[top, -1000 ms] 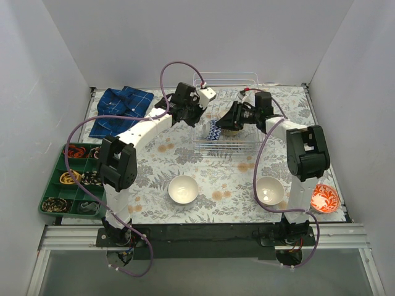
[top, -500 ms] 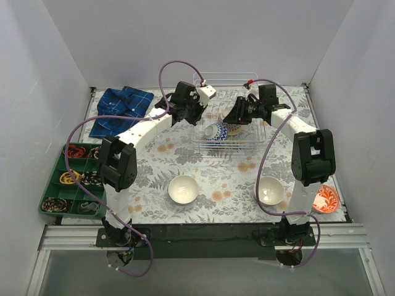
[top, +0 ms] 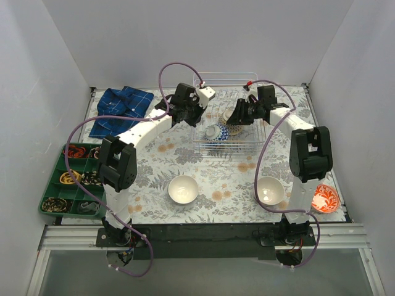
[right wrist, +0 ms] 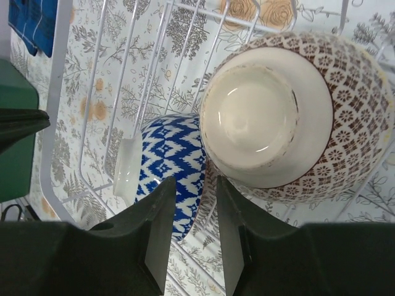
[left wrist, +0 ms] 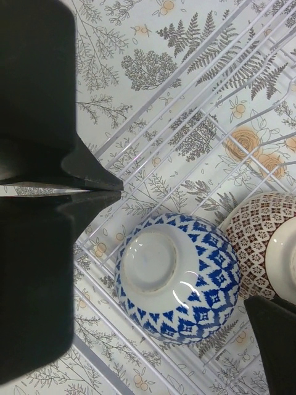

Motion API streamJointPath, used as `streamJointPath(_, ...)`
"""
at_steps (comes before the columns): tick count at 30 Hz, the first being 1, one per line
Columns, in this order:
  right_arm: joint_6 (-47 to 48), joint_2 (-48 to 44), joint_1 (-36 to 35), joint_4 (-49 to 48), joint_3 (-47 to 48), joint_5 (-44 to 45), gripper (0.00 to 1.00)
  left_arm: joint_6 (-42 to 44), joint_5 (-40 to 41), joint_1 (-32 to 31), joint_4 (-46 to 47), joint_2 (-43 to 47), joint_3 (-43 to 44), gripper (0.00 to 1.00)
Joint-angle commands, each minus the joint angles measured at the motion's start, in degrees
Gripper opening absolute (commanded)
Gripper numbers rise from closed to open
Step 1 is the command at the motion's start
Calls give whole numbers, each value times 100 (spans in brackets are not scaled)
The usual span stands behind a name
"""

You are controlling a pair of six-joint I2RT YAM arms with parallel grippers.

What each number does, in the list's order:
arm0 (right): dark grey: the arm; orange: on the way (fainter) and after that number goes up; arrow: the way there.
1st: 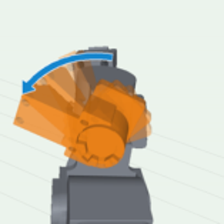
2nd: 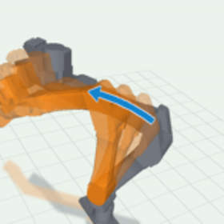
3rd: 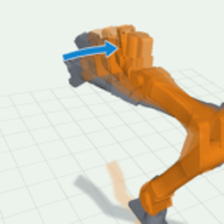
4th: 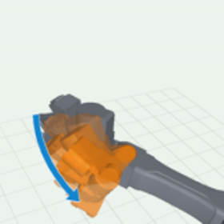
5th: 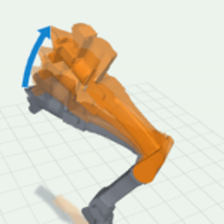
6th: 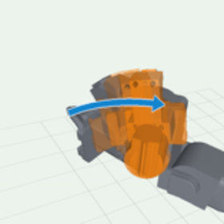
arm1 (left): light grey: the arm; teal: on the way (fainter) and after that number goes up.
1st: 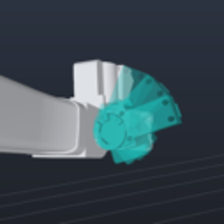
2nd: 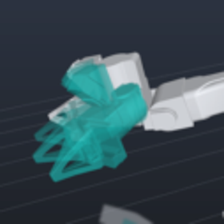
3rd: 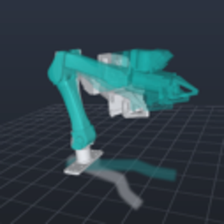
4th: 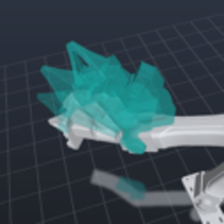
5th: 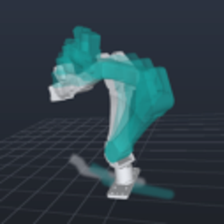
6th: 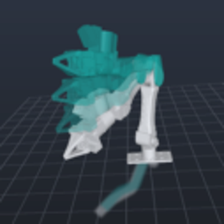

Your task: Load the bowls into the dish rack

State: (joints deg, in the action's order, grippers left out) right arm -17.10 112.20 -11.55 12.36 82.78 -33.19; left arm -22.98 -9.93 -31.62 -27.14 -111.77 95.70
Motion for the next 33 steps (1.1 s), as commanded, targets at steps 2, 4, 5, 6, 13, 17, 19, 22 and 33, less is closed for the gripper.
streamJointPath(2, 663, -435, 57, 214, 528, -12, 40, -48, -350, -2, 94, 340, 228, 0)
streamJointPath(4, 996, -742, 57, 415, 494, 58, 40, -75, -544, -2, 68, 235, 387, 0)
streamJointPath(5, 1077, -831, 65, 477, 458, 110, 40, -92, -823, 6, 51, 208, 501, 0)
streamJointPath(6, 1147, -901, 65, 521, 415, 154, 40, -92, -948, -2, 24, 173, 546, 0)
streamJointPath(13, 1324, -859, 109, 233, 256, 296, 38, -294, -1274, -73, -108, -135, 845, 0)
streamJointPath(17, 1542, -446, -110, 91, 756, 313, 32, -400, -1116, -73, -143, 13, 793, 0)
streamJointPath(19, 1622, -157, -259, 144, 1151, 330, 28, -470, -1020, -73, -143, 137, 583, 0)
streamJointPath(22, 1640, 125, -409, 197, 1521, 488, 22, -497, -941, -81, -117, 392, 275, 0)
streamJointPath(33, 2097, 645, -813, 478, 1697, 1042, 22, -470, -598, -117, -90, 726, -420, 0)
